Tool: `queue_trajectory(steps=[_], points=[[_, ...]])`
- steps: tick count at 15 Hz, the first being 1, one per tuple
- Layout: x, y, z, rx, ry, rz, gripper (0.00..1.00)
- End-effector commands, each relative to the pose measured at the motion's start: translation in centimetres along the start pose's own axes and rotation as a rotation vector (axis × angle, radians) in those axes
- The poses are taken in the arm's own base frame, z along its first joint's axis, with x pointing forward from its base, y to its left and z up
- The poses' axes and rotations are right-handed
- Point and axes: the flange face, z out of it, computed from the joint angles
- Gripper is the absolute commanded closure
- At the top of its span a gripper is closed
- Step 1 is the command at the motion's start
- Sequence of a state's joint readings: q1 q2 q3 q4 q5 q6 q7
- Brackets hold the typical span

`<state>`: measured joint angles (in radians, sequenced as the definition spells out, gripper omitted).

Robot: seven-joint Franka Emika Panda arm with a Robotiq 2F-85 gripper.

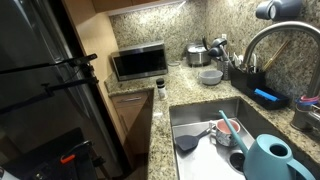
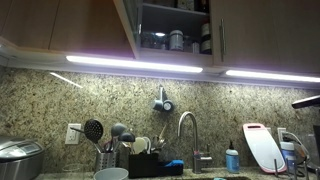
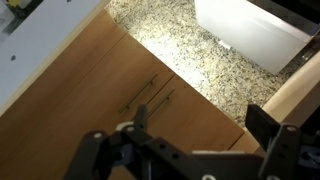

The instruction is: Close the second cupboard door from the right

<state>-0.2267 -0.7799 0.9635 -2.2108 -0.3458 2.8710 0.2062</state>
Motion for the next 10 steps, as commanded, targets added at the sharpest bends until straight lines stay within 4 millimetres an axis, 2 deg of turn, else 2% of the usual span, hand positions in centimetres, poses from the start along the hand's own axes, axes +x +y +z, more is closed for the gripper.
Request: queue_trajectory(steps=[1,5,10], points=[[0.5,0.5,0.5,-0.029,-0.002,0.011,0.00],[2.0,2.2,1.7,-0.122,0.063,0.025,0.00],[3.8,4.7,5.0,-0.204,0.063,0.088,0.00]])
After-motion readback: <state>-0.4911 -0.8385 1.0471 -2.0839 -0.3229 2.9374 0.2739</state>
